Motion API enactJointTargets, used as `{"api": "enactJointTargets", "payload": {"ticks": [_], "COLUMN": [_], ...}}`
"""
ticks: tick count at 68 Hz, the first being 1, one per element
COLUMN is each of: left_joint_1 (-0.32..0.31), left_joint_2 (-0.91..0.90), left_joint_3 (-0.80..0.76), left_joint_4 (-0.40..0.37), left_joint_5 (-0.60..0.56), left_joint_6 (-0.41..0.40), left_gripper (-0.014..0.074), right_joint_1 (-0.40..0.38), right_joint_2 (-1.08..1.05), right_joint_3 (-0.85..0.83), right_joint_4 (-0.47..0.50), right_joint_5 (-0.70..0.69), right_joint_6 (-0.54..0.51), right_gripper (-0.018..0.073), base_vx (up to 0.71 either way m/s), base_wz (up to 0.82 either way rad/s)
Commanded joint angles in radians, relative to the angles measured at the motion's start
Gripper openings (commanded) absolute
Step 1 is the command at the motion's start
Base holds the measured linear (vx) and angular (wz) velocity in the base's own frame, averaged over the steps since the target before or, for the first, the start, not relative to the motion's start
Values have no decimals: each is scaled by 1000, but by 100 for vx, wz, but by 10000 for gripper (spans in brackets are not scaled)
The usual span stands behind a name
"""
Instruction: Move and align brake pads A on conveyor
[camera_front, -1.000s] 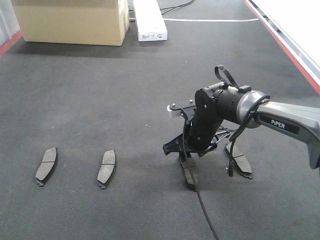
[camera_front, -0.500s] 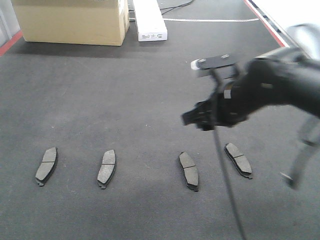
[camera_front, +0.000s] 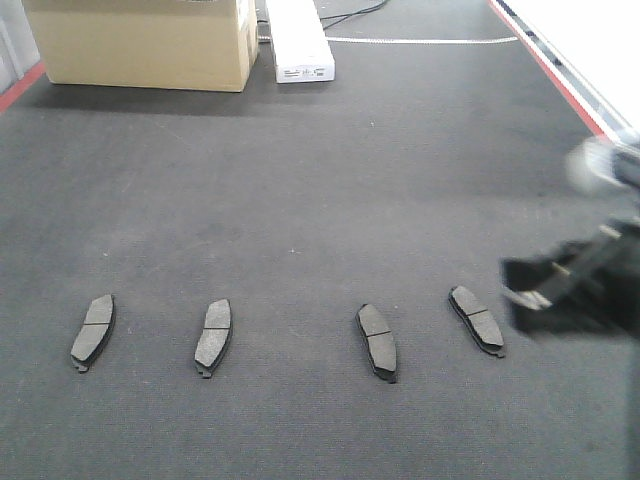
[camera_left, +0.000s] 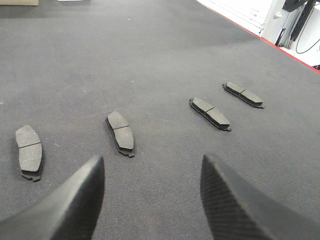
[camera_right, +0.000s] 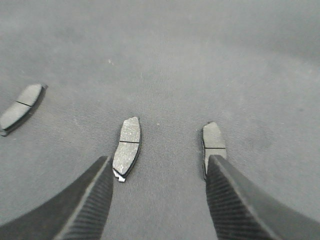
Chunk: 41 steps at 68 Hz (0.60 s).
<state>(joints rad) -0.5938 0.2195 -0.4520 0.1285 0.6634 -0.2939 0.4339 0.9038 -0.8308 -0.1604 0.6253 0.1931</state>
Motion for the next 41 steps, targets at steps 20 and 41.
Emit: {"api": "enactJointTargets", "payload": {"ticks": [20, 41], "left_joint_1": [-5, -5], "left_joint_2": [10, 10], "left_joint_3": [-24, -24], "left_joint_4": [0, 0], "left_joint_5": [-62, -98], "left_joint_6": [-3, -3], "left_gripper": [418, 418], "right_joint_1": [-4, -4], "right_joint_2": [-488, -796], "right_joint_3": [235, 373], "right_joint_4": [-24, -24], "right_joint_5": [-75, -122], "right_joint_6": [-9, -42], "right_gripper": [411, 411], "base_vx": [0, 0], "base_wz": [0, 0]}}
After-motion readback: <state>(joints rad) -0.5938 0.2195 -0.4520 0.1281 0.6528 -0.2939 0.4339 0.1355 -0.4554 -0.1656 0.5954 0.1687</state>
